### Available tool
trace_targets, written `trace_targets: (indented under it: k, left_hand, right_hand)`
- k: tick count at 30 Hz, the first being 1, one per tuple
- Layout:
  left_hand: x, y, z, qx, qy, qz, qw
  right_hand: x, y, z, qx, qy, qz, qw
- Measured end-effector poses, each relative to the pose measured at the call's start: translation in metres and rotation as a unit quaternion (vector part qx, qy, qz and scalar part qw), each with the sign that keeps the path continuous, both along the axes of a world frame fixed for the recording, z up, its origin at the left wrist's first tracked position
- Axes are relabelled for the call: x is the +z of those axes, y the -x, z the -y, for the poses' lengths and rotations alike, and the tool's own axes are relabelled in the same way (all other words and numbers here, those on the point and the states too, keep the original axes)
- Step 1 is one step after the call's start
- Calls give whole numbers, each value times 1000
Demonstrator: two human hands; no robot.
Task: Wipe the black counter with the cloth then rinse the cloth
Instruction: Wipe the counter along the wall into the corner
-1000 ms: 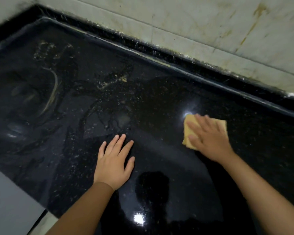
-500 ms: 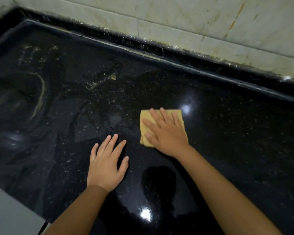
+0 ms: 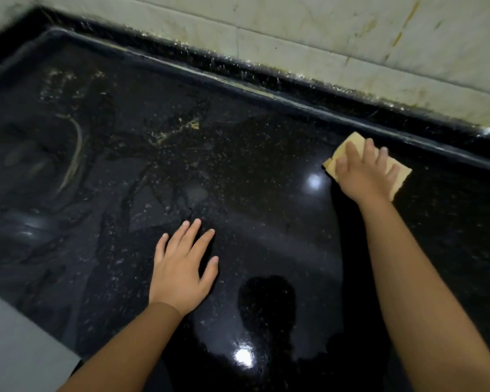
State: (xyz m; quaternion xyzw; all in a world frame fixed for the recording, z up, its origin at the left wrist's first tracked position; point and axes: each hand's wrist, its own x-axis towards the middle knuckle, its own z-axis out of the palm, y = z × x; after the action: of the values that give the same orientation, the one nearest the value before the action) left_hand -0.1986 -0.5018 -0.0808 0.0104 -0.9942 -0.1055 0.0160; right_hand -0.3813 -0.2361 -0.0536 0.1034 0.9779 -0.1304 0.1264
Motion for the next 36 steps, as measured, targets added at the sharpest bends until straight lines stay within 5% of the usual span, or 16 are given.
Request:
trace_targets:
  k: [6,10,16,23,30,36]
  left_hand:
    - [2,1,1,-9,5,1,1000]
    - [0,1,2,-11,6,-3,1000]
    - [-3,0,2,-2,2,-20,1000]
    - [-1,1,1,-5,-9,-14,1000]
    - [1,0,2,0,-26,-27,999]
    - [6,-3,2,11,-45,-34,998]
  right_hand:
    - [-2,-25,93,182,18,-2,983]
    - [-6,-74,74,312,-22,8,950]
    - [-2,-8,39,105,-11,-20,994]
    - [-6,77,126,222,-25,-19,975]
    - [-6,24,205,500,-28,-17,865]
    - [-3,-34,130,611,-61,-20,789]
